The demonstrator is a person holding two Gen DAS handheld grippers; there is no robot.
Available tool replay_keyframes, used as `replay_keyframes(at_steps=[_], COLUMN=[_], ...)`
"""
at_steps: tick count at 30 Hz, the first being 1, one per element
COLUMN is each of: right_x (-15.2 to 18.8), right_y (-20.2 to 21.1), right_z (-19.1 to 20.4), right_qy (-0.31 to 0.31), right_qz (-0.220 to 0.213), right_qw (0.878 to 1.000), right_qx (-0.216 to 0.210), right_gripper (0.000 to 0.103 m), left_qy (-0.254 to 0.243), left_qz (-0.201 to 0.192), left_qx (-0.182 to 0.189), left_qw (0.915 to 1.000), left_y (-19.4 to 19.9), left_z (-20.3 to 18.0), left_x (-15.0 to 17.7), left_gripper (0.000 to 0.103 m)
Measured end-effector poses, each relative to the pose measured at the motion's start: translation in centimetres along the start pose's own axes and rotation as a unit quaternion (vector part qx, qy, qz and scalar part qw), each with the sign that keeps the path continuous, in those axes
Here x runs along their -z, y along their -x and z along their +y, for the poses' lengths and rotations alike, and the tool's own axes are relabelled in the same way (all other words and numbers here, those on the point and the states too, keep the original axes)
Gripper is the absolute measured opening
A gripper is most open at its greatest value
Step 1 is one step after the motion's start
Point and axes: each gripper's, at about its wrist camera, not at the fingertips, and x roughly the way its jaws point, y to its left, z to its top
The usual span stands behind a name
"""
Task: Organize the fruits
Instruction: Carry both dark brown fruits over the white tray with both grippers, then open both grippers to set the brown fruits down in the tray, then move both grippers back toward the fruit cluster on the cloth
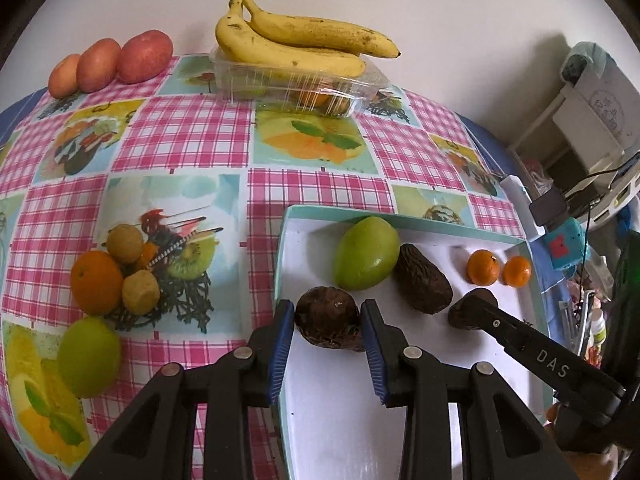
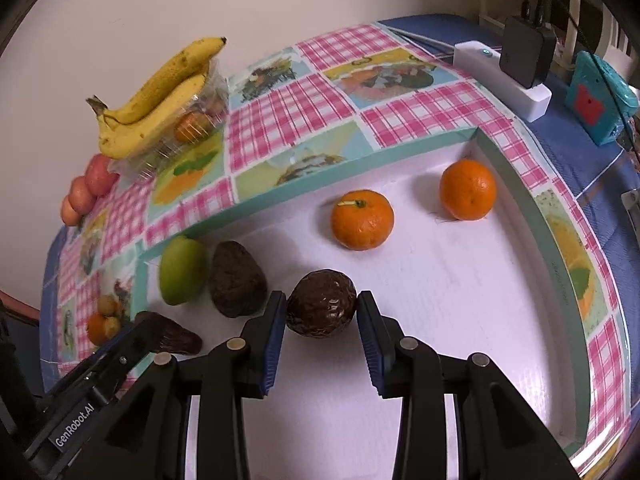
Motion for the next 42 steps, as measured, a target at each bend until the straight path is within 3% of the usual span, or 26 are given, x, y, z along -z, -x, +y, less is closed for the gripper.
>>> replay_keyframes(at_steps=[13, 24, 26, 30, 32, 33, 36, 38, 42], right_x=[-0.2, -0.2, -0.1, 0.3, 0.5, 0.6, 0.9, 1.0, 1.3], right_y=[0.0, 2.0, 2.4, 3.2, 3.4, 3.4, 3.3, 3.0, 2.4], right_z=[0.0, 0.3, 0.6, 1.0, 1.2, 1.4, 1.5, 1.6, 2.0], right_qy=[-0.002, 0.005, 0.011, 0.022, 0.030, 0.035, 0.042, 0.047, 0.064], right_qz=[0.004, -0.006, -0.006, -0.007, -0.008, -0.008, -0.004, -0.001, 0.003], right_qw=[1.000, 1.000, 1.000, 1.000, 0.999, 0.999, 0.999, 0.998, 0.997], right_qx=[-0.001, 0.004, 0.008, 0.017, 0.024, 0.028, 0.034, 0.037, 0.052], right_gripper=[0.038, 0.042, 0.042, 0.042, 0.047, 0.050, 0.062, 0.071, 0.079], left_qy=[-0.002, 0.013, 0.017, 0.039, 0.048, 0.050, 0.054, 0.055, 0.047], left_qz=[0.004, -0.011, -0.012, -0.008, -0.008, -0.010, -0.011, -0.011, -0.014], left_qx=[-0.008, -0.035, -0.065, -0.106, -0.129, -0.138, -0.161, -0.174, -0.191], left_qw=[1.0000, 0.9992, 0.9977, 0.9936, 0.9905, 0.9892, 0.9854, 0.9832, 0.9803], left_y=[0.7, 4.2, 4.8, 5.3, 5.4, 5.4, 5.2, 5.0, 4.9], left_z=[-0.6, 0.6, 1.2, 3.0, 4.1, 4.4, 5.3, 5.6, 5.9], left_x=[-0.2, -0.3, -0.3, -0.1, 0.1, 0.2, 0.4, 0.4, 0.5], left_gripper=[0.039, 0.040, 0.055, 0.065, 0.084, 0.088, 0.092, 0.102, 0.103])
